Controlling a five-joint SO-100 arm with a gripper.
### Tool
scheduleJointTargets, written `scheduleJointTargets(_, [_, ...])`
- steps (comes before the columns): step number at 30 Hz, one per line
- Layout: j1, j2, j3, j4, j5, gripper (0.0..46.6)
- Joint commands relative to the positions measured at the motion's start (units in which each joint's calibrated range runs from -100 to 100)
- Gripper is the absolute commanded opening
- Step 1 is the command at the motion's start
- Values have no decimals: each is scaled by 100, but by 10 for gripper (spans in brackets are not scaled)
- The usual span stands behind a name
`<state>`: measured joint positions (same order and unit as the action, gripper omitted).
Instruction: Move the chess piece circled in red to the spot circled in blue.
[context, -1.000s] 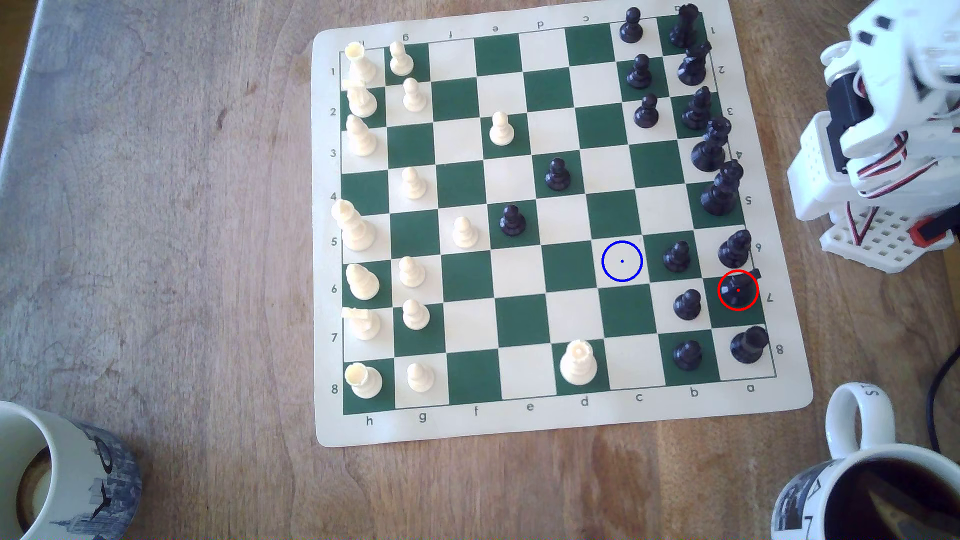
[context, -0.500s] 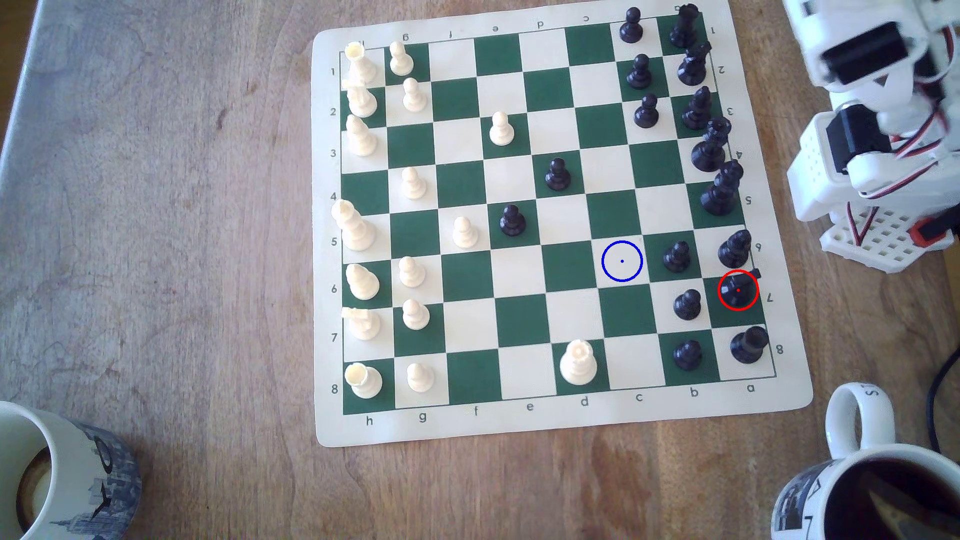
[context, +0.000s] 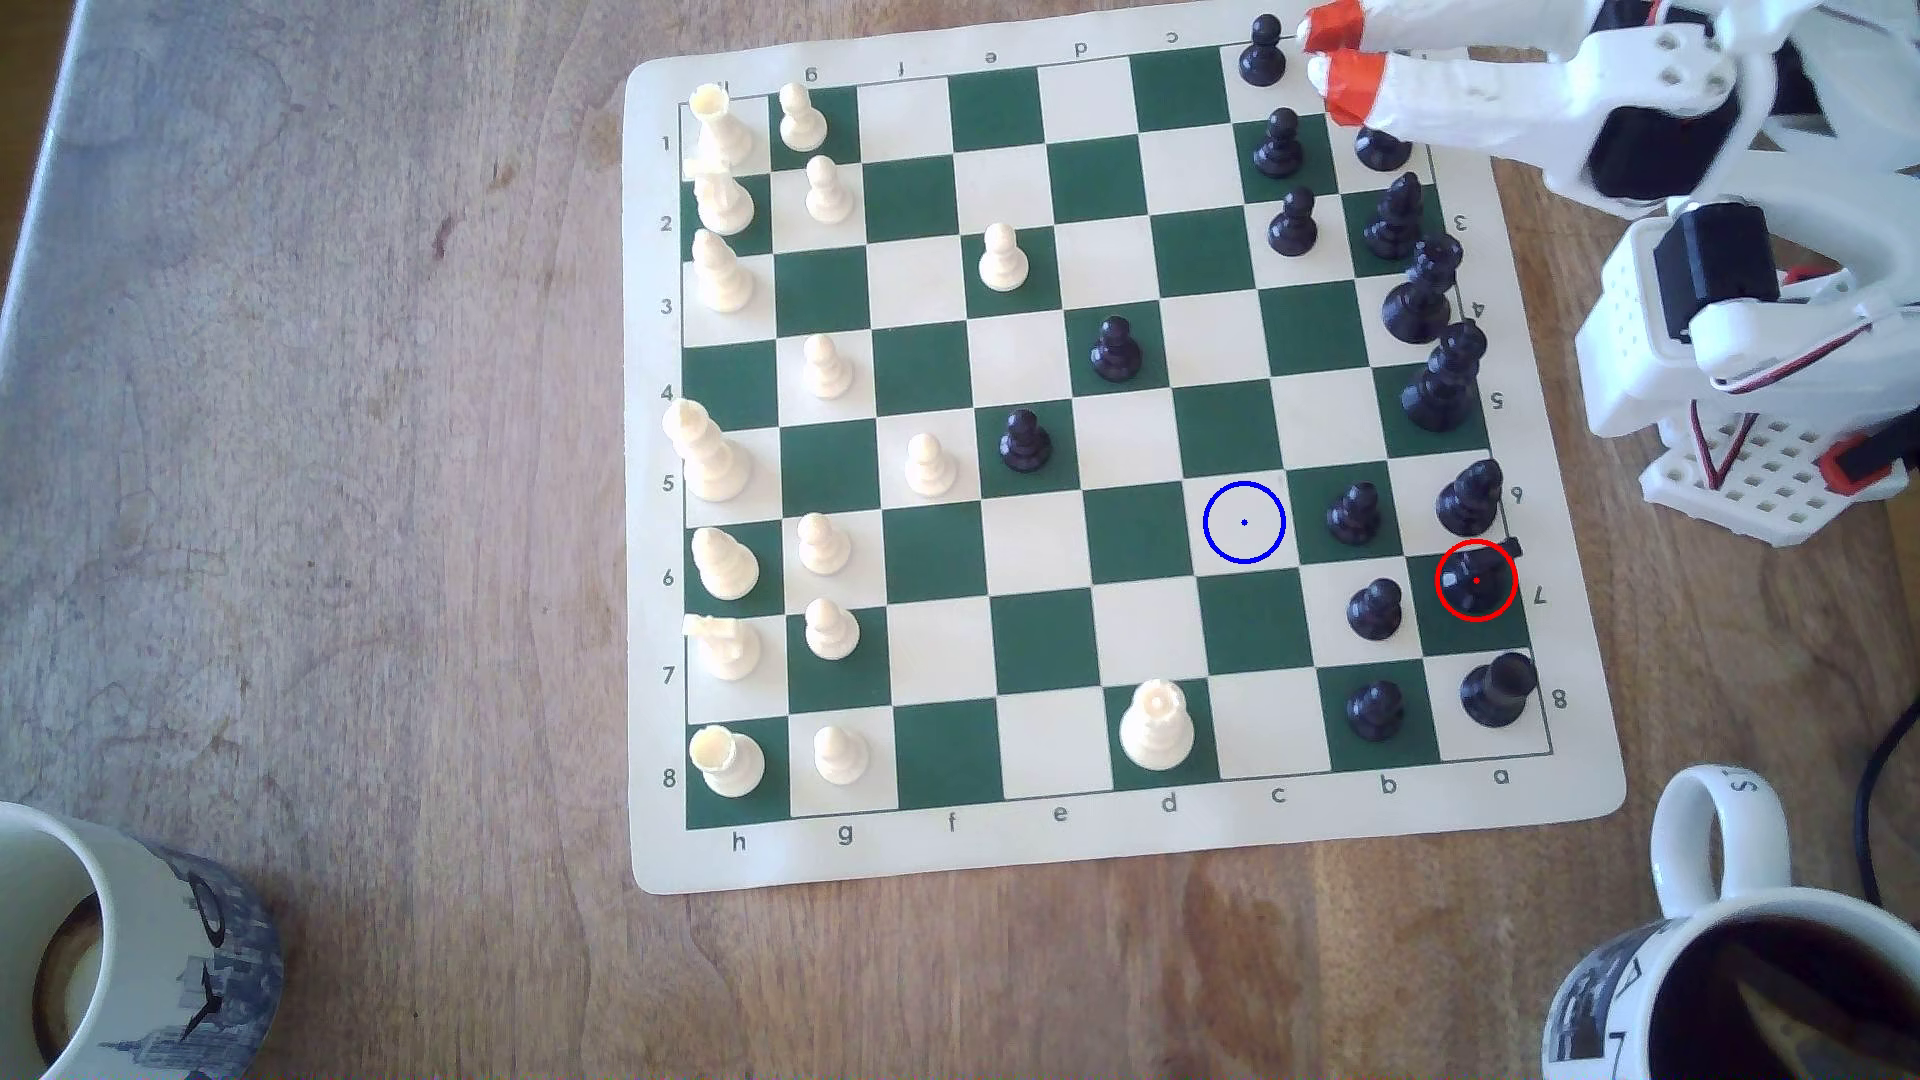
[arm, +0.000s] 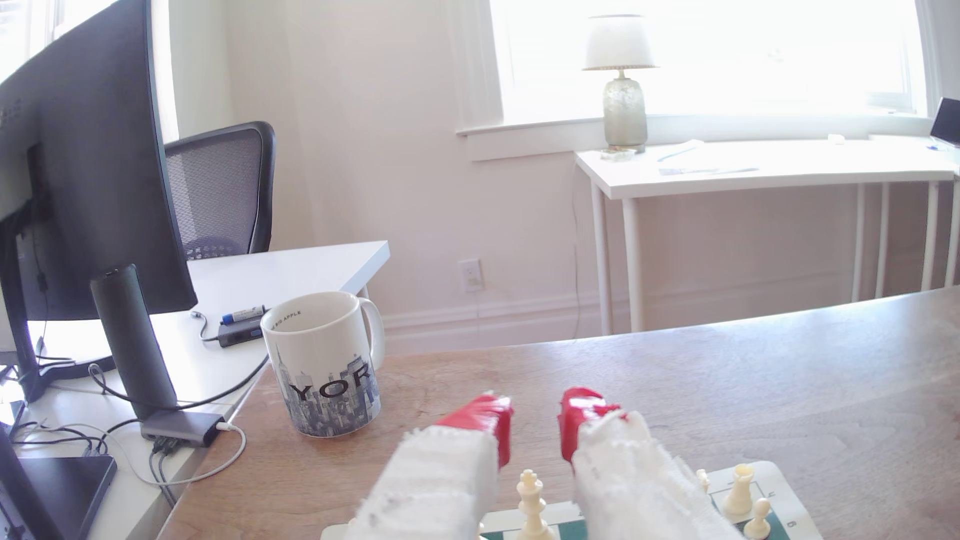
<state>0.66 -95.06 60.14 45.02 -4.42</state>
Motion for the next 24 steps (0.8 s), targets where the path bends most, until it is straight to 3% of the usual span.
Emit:
scheduleJointTargets(1, [-211,32,-557,518,122,33])
scheduleJointTargets(6, [-712,-61,-303,1780,278,28])
scheduleJointTargets(10, [-1103,40,-176,2500,601,21])
scheduleJointTargets(12, [-1369,287,-203,2894,645,19])
scheduleJointTargets(18, [-1901,940,-266,3729,586,24])
scheduleJointTargets(24, [-1901,1382,-176,4098,567,65])
